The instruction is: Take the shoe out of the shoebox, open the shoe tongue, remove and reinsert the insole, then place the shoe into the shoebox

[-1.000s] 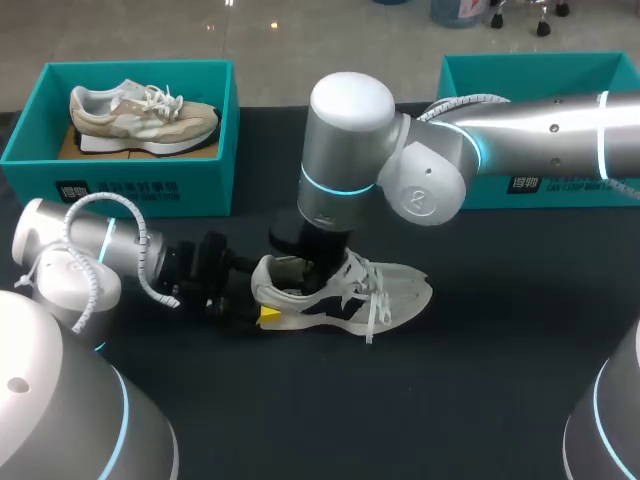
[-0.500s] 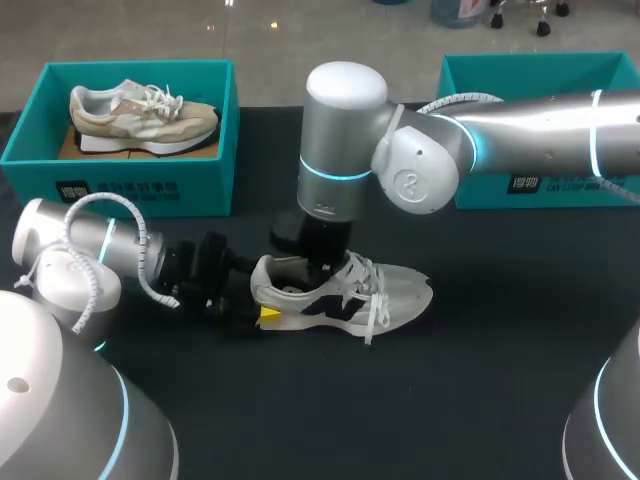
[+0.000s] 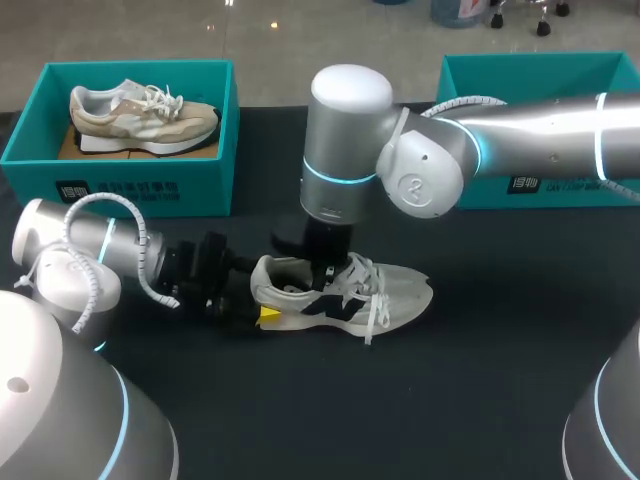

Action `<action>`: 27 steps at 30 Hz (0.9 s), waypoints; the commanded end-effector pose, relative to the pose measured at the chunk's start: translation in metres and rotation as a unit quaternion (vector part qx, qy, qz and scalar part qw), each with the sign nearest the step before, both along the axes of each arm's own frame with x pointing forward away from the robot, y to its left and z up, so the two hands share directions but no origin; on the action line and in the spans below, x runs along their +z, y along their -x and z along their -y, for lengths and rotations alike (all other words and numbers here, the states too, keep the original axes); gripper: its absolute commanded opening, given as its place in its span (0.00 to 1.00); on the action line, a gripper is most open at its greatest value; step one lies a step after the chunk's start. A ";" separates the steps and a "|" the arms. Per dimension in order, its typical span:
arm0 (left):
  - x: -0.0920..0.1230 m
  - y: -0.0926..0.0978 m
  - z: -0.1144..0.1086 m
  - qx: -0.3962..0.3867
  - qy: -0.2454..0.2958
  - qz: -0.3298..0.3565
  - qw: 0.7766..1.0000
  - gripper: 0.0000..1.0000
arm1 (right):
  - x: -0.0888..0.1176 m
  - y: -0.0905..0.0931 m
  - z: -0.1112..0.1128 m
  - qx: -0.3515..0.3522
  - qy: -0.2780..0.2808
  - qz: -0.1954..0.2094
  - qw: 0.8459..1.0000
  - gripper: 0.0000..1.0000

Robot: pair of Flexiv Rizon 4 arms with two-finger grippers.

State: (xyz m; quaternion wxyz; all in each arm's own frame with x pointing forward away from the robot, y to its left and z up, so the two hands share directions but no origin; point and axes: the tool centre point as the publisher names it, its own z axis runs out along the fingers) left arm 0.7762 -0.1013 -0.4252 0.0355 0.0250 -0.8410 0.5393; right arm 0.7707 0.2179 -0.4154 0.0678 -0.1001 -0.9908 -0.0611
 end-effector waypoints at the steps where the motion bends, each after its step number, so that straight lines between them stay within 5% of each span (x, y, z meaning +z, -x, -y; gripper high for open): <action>1: -0.004 -0.001 -0.001 0.000 -0.003 -0.001 1.000 0.00 | -0.014 0.004 0.014 0.011 -0.022 0.004 1.000 0.00; 27: -0.004 -0.001 -0.001 0.000 -0.003 -0.001 1.000 0.00 | 0.040 -0.011 0.035 0.025 -0.092 0.051 0.994 0.00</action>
